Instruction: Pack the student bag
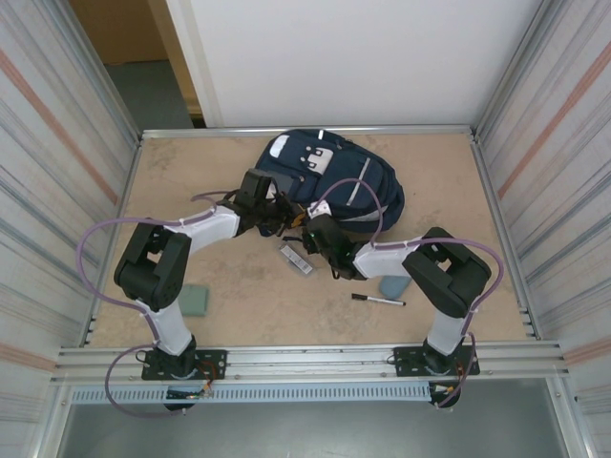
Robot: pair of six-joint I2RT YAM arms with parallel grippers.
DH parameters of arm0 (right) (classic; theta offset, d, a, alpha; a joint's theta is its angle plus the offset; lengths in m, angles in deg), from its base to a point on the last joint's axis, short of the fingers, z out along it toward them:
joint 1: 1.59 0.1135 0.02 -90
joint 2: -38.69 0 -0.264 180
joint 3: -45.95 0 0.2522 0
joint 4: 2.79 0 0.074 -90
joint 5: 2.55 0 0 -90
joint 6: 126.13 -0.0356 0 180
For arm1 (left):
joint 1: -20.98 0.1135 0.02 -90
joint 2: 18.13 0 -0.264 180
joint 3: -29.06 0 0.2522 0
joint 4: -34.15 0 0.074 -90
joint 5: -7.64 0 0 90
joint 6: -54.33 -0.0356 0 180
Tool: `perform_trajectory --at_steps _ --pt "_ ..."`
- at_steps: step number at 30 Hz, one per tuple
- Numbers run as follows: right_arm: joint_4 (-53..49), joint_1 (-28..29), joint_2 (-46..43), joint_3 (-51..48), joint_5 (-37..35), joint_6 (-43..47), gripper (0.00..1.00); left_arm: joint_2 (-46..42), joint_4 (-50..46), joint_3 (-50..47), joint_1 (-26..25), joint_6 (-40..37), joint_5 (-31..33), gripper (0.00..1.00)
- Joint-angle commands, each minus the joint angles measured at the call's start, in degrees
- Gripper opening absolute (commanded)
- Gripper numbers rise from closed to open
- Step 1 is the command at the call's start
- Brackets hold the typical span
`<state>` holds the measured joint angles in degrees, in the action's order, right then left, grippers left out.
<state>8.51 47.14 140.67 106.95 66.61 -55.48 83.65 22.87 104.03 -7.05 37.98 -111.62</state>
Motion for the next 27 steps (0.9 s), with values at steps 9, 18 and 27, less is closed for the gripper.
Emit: perform_trajectory --at_steps 9,18,27 --pt "5.3 -4.6 -8.2 -10.8 13.1 3.8 0.0 -3.3 -3.1 0.2 1.2 -4.2 0.0 0.0" --pt "16.8 -5.2 -11.1 -18.1 23.5 10.8 0.1 -5.8 0.8 -2.5 0.0 1.5 -3.1 0.0" --pt "25.1 3.6 -8.5 -17.7 9.1 23.4 0.38 -5.7 -0.7 0.3 -4.7 4.4 -3.8 0.01"
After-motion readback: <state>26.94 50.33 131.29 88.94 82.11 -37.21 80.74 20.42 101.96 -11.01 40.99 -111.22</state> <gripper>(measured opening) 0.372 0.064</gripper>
